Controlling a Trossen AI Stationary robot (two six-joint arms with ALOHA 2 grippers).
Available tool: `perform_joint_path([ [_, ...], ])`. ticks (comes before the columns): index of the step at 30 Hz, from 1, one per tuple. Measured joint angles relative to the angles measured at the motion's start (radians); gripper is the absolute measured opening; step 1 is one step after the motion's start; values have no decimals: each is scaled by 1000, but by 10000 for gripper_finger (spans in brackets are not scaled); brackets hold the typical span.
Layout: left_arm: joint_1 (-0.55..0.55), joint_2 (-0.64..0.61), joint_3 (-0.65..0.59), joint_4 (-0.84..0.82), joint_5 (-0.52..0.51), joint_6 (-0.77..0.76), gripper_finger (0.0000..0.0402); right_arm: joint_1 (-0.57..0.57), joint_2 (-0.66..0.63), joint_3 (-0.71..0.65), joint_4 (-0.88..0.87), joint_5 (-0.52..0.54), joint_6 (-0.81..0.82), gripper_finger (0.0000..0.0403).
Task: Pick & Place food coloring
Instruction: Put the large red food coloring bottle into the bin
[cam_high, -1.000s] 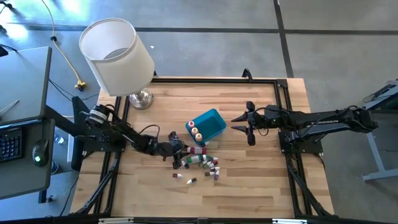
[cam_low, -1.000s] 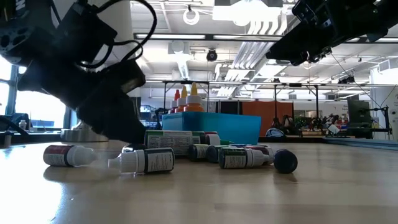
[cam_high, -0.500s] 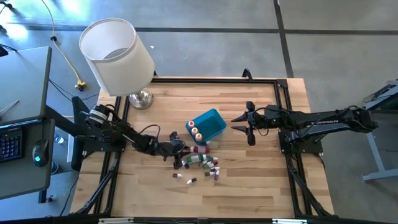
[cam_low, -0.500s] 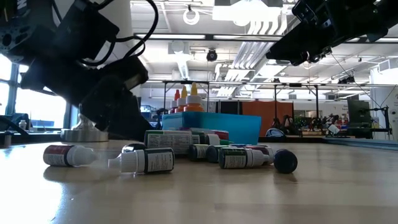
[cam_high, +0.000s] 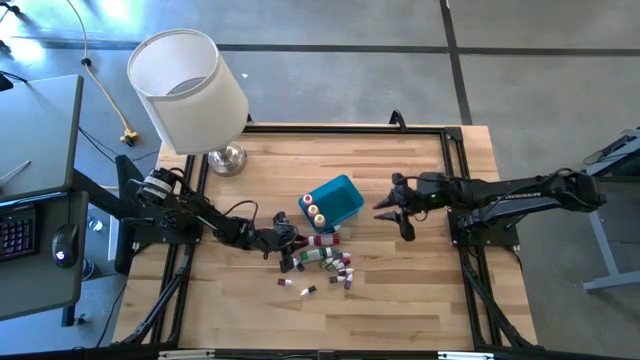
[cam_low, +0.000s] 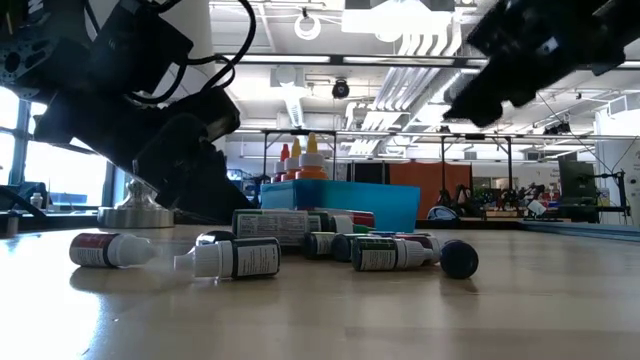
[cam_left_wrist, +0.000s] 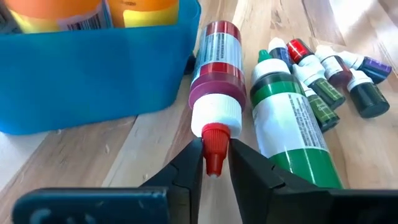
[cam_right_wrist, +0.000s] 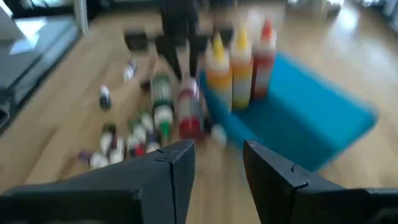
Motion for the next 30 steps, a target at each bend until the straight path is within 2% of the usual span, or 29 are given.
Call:
perform_joint_path([
  [2,0,0,0,3,-2,-3,84,10,61,0,-19,27,31,129],
  [5,0,0,0,8,-15,-9,101,30,187,0,45,51,31,127],
  [11,0,0,0,8,-30,-28,145,43,449,38,258,-51,54,112],
  [18,0,0,16,3,9,-4,173,43,674,155,262,-44,69,85],
  [24,0,0,67,-46,25,63,175,43,767,225,272,-44,62,74],
  [30,1,0,98,-137,23,59,175,44,773,235,268,-72,65,74],
])
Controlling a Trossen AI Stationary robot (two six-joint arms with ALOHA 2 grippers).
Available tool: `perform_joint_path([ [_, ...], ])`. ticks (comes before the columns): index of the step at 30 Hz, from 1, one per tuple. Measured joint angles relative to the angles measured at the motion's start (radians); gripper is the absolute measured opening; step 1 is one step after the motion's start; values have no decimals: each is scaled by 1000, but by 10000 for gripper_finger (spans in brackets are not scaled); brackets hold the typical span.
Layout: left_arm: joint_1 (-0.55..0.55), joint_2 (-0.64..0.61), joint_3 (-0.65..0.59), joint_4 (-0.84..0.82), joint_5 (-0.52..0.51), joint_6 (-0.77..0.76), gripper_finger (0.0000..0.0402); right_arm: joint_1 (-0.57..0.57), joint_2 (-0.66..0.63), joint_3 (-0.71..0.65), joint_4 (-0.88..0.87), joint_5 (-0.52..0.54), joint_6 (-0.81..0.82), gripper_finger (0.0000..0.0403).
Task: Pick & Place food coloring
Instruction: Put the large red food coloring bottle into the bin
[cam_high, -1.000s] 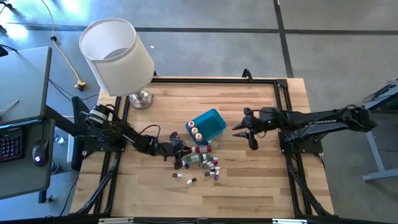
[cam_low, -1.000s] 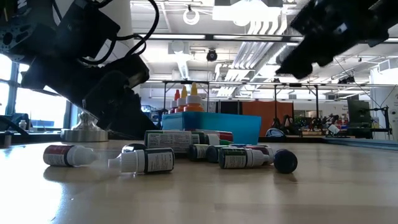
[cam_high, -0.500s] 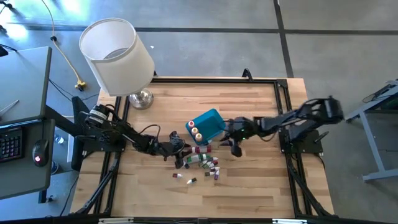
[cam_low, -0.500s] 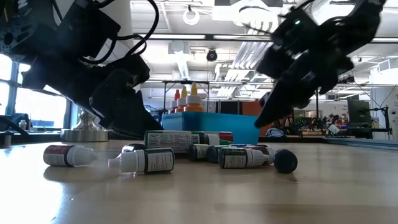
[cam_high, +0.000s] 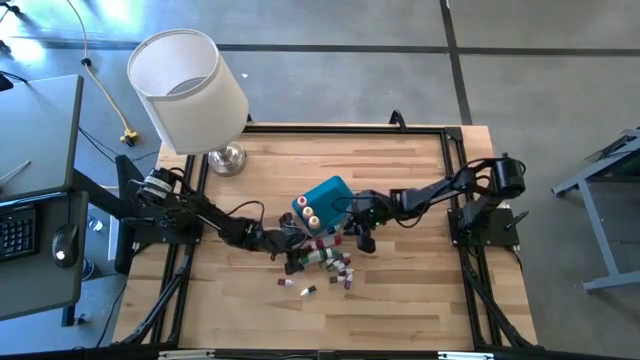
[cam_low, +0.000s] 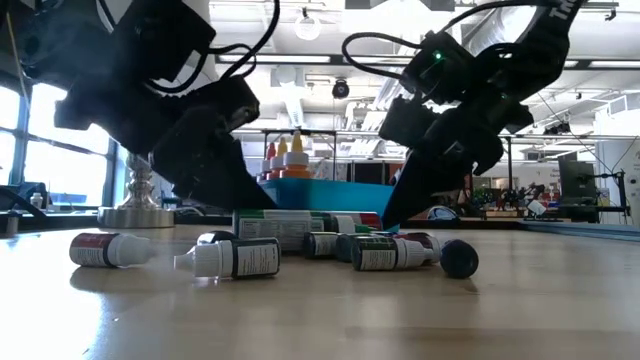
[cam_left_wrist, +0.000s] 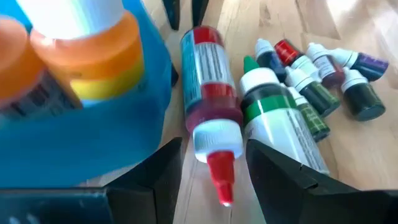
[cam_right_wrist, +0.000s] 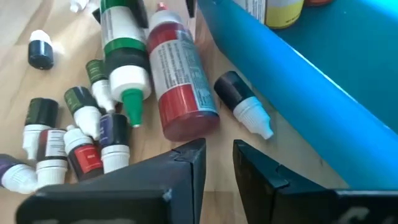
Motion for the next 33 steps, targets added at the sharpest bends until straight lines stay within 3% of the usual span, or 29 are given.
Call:
perform_joint_path([
  [8,0,0,0,-6,-2,-12,175,58,0,0,-8,2,-13,74],
  [18,0,0,0,21,-23,-9,175,77,2,-3,0,150,-43,74],
  [27,0,0,0,10,-39,-9,175,107,-3,-3,19,163,-97,74],
  [33,0,0,0,9,-38,-10,175,168,-42,-3,-11,319,-201,74],
])
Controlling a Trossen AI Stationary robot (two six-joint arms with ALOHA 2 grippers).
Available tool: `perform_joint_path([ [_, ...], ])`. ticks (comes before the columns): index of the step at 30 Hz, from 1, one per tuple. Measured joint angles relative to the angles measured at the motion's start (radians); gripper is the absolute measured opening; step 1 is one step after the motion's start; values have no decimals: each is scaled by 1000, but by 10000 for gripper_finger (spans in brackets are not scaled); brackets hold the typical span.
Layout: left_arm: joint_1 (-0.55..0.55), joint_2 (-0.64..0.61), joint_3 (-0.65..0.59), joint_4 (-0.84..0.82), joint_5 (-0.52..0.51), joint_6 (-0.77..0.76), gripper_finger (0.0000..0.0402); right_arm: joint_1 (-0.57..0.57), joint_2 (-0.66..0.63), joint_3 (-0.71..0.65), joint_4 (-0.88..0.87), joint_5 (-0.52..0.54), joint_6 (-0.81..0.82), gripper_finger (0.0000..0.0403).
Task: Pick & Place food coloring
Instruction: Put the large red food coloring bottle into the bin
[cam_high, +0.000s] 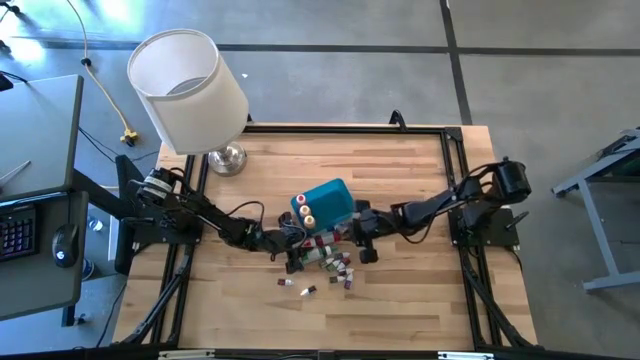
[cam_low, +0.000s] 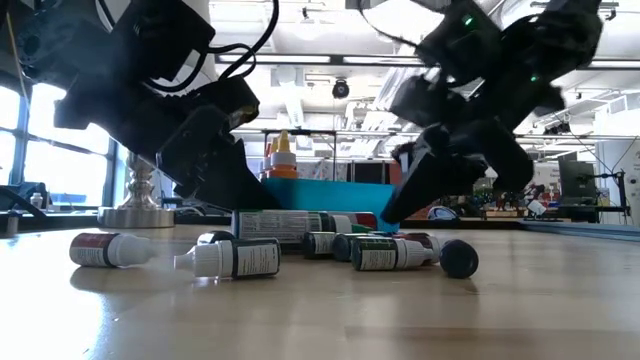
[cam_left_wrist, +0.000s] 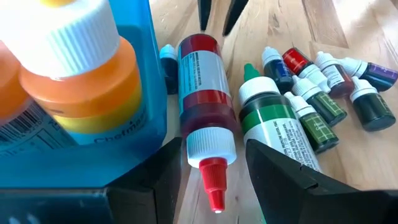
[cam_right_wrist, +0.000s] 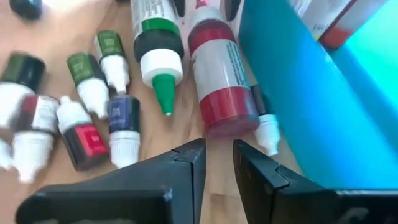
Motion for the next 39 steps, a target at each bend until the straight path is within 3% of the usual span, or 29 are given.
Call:
perform_joint_path([
  [7,0,0,0,3,0,-8,175,54,-34,0,-2,123,-124,74],
  [18,0,0,0,10,-7,-27,175,89,34,0,27,252,-244,74],
  [31,0,0,0,-1,-15,-29,174,91,91,1,138,264,-260,74],
  [39,0,0,0,-2,-15,-28,174,91,91,2,156,172,-248,74],
])
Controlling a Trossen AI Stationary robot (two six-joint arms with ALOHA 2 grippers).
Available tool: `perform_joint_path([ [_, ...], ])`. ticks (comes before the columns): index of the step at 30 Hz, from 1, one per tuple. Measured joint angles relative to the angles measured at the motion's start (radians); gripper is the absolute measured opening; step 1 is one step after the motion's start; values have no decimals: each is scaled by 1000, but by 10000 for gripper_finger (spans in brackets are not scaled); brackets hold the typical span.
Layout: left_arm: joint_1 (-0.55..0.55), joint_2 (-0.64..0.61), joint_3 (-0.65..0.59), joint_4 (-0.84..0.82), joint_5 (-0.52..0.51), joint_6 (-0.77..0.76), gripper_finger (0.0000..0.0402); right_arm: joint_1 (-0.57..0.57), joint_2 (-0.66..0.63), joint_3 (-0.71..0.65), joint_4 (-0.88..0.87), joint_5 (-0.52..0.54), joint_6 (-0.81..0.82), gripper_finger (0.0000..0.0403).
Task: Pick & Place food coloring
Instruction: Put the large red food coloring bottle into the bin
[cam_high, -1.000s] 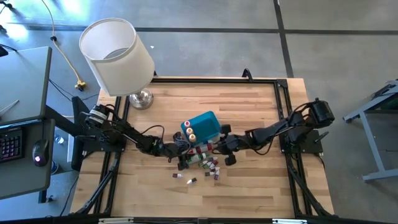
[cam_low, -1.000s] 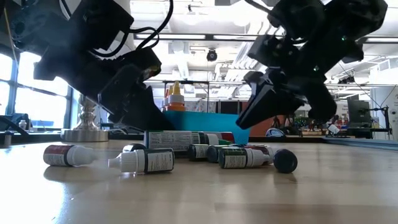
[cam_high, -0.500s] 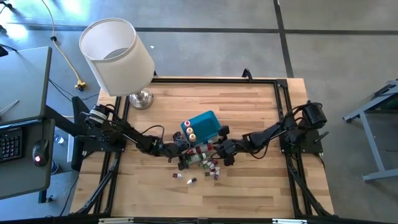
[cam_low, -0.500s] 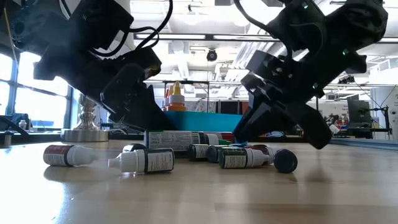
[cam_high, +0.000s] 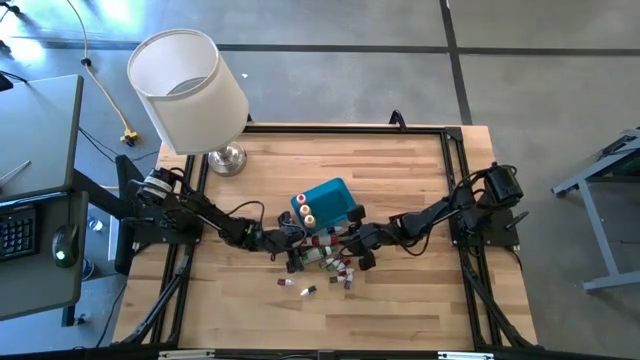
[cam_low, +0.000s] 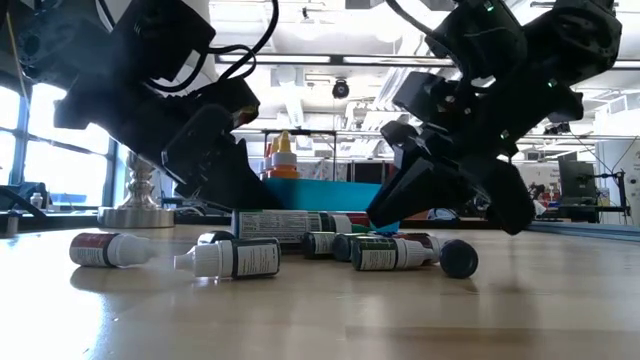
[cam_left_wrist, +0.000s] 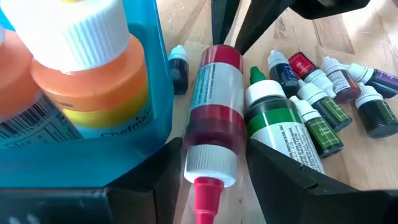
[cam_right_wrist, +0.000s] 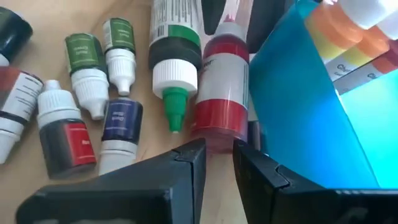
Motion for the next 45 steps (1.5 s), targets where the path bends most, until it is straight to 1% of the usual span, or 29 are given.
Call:
perform_joint_path([
  [4,0,0,0,-61,13,-25,174,0,0,0,-17,58,-8,74],
  [7,0,0,2,-118,23,-62,173,-1,0,0,-43,70,-8,74],
  [12,0,0,1,-113,15,-71,148,-2,0,0,-38,69,-8,74],
  [14,0,2,0,-84,28,-65,138,-2,0,0,-38,58,-9,74],
  [16,0,2,0,-45,39,-64,133,-2,0,0,-34,24,-8,74],
  [19,-1,2,-1,-45,43,-62,132,-2,0,-1,-16,-10,8,74],
  [28,-1,2,-1,-36,29,-63,132,-3,0,-2,8,0,11,74],
  [35,-1,2,-1,-36,12,-62,132,-4,0,-2,45,-26,10,74],
  [38,-1,2,-1,-29,-5,-64,141,-4,0,-2,45,-29,10,74],
  [43,0,2,-1,-14,-9,-54,181,-3,0,-1,51,-35,10,74],
  [45,0,2,-1,-14,-7,-36,191,-3,0,-1,50,-36,10,74],
])
